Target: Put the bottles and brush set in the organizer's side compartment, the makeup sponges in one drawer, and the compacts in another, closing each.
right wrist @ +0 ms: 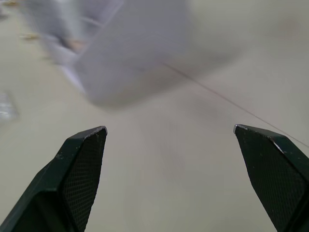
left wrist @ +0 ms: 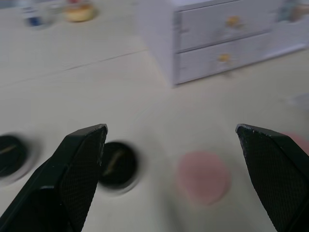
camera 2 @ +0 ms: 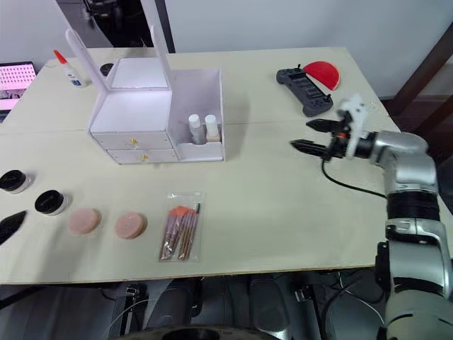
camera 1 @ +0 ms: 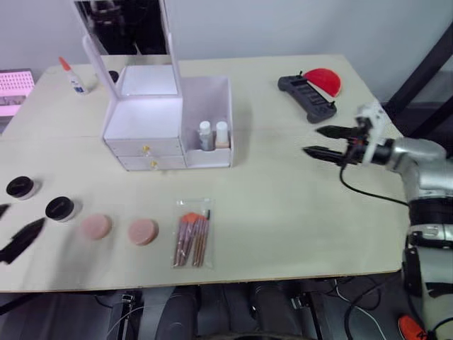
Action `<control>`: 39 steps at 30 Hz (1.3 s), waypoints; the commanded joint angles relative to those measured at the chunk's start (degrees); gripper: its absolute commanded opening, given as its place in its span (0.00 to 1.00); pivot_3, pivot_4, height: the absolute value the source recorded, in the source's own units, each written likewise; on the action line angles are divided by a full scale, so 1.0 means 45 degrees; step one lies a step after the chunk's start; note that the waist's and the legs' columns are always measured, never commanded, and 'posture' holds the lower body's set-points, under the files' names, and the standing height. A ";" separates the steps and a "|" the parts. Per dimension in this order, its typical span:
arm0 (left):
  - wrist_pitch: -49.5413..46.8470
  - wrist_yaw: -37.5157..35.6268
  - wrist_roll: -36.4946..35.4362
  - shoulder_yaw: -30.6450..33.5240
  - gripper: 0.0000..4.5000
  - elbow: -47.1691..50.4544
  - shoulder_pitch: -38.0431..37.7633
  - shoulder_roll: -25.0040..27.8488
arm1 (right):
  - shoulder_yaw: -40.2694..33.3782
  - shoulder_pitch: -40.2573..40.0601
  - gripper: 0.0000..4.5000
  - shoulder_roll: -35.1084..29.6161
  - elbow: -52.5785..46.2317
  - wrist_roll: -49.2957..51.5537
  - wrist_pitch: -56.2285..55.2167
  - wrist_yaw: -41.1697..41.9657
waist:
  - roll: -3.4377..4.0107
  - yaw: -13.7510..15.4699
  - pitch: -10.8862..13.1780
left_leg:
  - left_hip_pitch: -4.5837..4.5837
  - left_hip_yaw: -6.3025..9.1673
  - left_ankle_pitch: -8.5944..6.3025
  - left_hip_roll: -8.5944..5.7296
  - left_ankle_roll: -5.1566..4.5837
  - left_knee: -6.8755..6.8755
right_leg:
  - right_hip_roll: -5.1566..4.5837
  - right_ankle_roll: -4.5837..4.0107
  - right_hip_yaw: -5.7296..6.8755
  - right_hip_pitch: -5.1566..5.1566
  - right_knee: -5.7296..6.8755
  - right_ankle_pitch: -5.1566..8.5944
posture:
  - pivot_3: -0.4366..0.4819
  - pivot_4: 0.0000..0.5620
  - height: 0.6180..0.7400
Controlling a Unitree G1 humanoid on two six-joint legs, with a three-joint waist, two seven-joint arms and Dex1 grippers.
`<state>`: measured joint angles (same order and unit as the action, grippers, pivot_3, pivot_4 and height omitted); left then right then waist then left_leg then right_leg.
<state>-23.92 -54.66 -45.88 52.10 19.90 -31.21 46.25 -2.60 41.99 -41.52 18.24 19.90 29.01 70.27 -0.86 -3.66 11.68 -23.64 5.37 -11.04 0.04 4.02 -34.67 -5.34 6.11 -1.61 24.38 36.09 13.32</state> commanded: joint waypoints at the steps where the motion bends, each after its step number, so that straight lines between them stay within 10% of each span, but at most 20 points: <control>1: -0.1060 0.0029 -0.0541 -0.0945 1.00 0.1644 0.0084 0.0453 | 0.0256 -0.0215 0.99 0.0052 -0.2767 0.0908 0.1965 -0.0414 | 0.0000 0.0033 0.0000 | -0.0002 -0.0004 -0.0001 0.0000 -0.0001 0.0004 | 0.0000 0.0001 0.0000 0.0000 -0.0010 0.0000 | 0.48 0.27 1.00; 9: -0.2200 0.0983 0.0062 -0.5627 1.00 0.3984 0.2826 0.1304 | 0.1107 -0.0145 0.99 0.0020 -0.7039 0.4937 1.0375 -0.1121 | -0.0008 0.0276 -0.0004 | -0.0006 -0.0025 -0.0006 0.0008 -0.0011 -0.0046 | 0.0004 -0.0003 -0.0002 -0.0004 0.0004 -0.0002 | 0.48 0.27 1.00; 12: -0.2155 0.1234 0.1124 -0.7535 0.82 0.3819 0.3678 0.1252 | 0.0931 0.0001 1.00 0.0997 -0.7343 0.6090 1.3392 -0.1953 | -0.0010 0.0249 -0.0005 | -0.0008 -0.0033 -0.0008 0.0008 -0.0013 -0.0060 | 0.0003 -0.0005 -0.0002 -0.0011 0.0000 -0.0003 | 0.48 0.27 1.00; 19: -0.1077 0.1536 0.2951 -0.9726 0.01 0.2522 0.4440 -0.0060 | 0.2924 -0.0386 1.00 0.2985 -0.5784 0.8092 1.4108 -0.6061 | -0.0016 0.0255 -0.0011 | -0.0021 -0.0033 -0.0020 0.0018 -0.0042 -0.0052 | 0.0022 -0.0005 -0.0001 0.0002 0.0002 -0.0008 | 0.48 0.27 1.00; 39: -0.0908 0.2372 0.5201 -1.1346 0.01 0.1660 0.4588 -0.0885 | 0.2603 0.0753 1.00 0.7321 0.1098 1.1762 1.4108 -1.5291 | -0.0044 -0.0142 -0.0172 | 0.0075 -0.0038 -0.0052 0.0379 -0.0101 -0.0036 | 0.0399 -0.0142 -0.0005 -0.0020 -0.0023 -0.0080 | 0.48 0.27 1.00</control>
<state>-27.29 -44.52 -23.03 -0.67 28.06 -10.08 41.62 9.06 45.41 -10.28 20.97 75.18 92.20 5.21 -1.05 -4.29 10.90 -23.27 5.20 -11.33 1.88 3.47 -34.82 -3.38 5.32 -1.63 24.34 36.03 12.96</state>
